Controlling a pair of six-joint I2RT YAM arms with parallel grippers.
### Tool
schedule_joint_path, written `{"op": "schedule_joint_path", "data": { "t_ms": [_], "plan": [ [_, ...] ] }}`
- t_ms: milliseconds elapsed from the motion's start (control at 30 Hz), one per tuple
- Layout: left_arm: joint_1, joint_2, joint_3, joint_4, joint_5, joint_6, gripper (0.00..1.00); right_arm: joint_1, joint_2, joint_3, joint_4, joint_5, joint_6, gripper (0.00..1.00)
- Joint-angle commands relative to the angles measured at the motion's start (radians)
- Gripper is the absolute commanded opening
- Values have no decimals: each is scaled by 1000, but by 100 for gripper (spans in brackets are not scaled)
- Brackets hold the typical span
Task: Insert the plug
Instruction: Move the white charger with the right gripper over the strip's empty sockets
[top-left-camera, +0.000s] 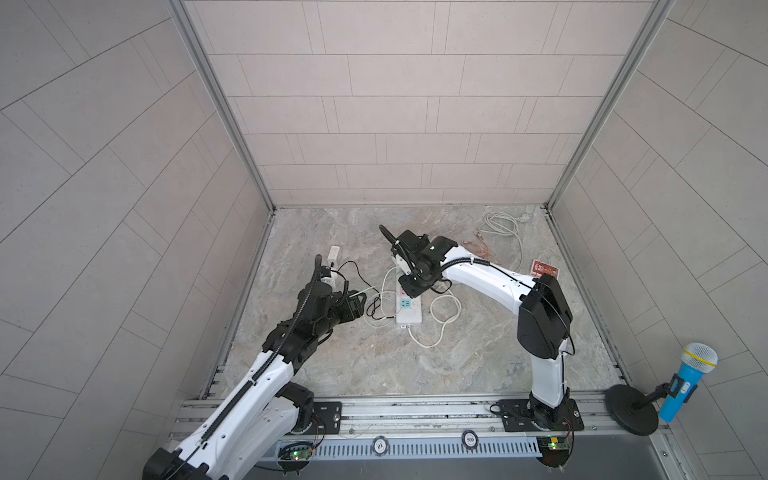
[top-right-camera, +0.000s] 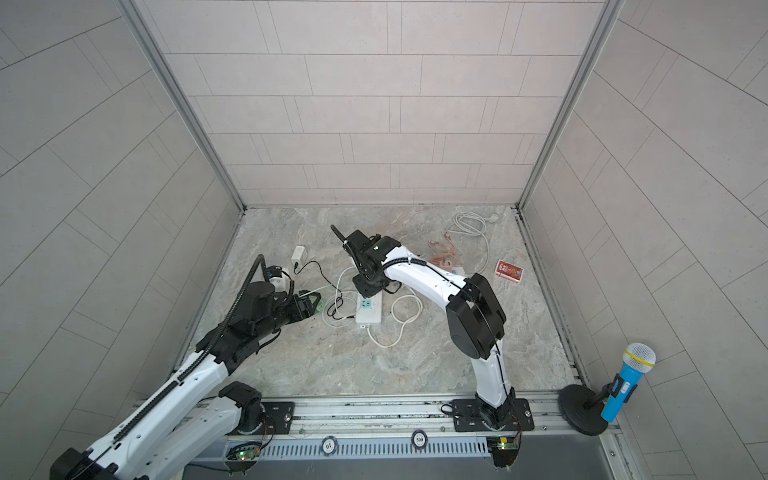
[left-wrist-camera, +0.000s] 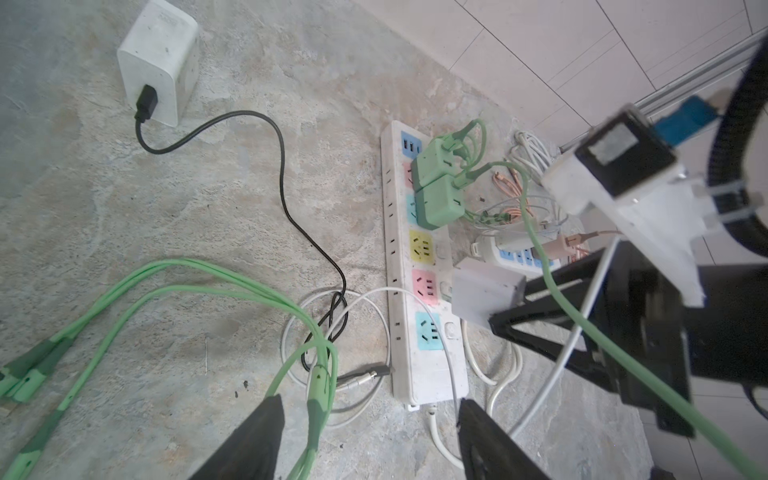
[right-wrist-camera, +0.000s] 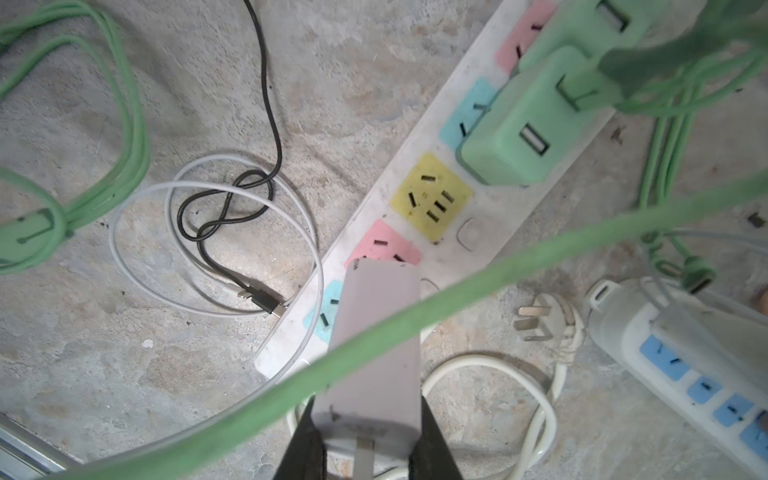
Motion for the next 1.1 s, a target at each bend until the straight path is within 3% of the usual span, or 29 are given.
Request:
{"op": "schedule_joint_path", "data": {
  "t_ms": [0,100,300,500,833,1067],
  "plan": [
    [-4,-35,-23,-58,5,6,73,-32,37,83,-143,26,-82,0],
    [-4,12,-7,-95,-29,23,74,-68,62,133,-166,7,-105,0],
    [-22,174,30,-52,116,27,66,-92,77,173,-220,33,-122,0],
    [-46,195,31,-28,183,29,57,-104,77,115,-188,19,-126,0],
    [-54,272,41,-4,148,7,55,-108,48,-16,-102,-16,-116,0],
    [-43,324,61,10,66,-6,58,-86,-3,-129,-25,-91,-103,0]
  ]
}}
